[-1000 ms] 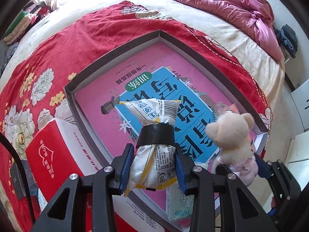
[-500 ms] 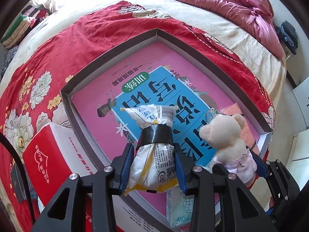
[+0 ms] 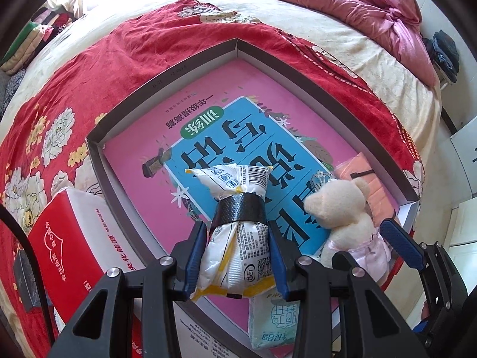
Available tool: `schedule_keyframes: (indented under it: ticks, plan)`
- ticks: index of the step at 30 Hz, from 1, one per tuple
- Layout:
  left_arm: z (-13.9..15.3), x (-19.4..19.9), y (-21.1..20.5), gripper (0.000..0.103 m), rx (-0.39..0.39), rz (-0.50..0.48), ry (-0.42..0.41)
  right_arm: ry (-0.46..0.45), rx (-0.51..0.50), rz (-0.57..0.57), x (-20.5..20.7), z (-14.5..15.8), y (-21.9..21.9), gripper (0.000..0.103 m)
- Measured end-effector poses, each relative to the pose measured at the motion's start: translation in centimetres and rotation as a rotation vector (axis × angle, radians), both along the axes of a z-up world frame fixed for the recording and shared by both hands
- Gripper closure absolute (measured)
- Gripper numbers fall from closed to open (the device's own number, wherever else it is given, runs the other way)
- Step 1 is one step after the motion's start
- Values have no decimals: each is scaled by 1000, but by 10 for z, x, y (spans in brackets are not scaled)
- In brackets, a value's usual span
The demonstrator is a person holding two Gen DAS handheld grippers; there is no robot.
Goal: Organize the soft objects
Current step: 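Lower the snack bag into the tray with the left tool while the right tool lowers the bear, then open both tools and release the snack bag and bear in the tray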
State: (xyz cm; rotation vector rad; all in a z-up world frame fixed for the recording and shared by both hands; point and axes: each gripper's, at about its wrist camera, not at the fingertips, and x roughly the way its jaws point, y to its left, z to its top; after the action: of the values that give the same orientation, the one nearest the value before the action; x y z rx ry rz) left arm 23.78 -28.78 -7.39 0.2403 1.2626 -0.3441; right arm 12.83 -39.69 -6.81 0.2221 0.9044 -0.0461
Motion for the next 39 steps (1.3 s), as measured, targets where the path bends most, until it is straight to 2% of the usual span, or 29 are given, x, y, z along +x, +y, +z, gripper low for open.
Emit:
schedule_keyframes:
  ticks: [9, 12, 14, 18, 24, 26, 34, 39]
  plan:
    - [3, -3, 2, 62, -26, 5, -2, -5, -6, -48, -7, 5, -13, 36]
    - [6, -5, 3, 62, -9, 9, -13, -4, -5, -52, -7, 6, -14, 36]
    - [8, -6, 6, 57, -3, 18, -21, -1, -12, -50, -8, 6, -13, 36]
    - [12, -10, 14, 56, -22, 37, -15, 6, -19, -52, -9, 5, -13, 36]
    - [35, -25, 23, 54, -77, 40, -58, 12, -32, -68, -8, 1, -16, 35]
    - [44, -30, 25, 48, -95, 39, -79, 12, -39, -72, -5, -2, -16, 36]
    - [69, -50, 30, 39, -129, 23, -149, 13, -69, -74, 1, -5, -15, 34]
    - [77, -63, 42, 37, -171, 40, -153, 11, -101, -68, 1, -6, -11, 32]
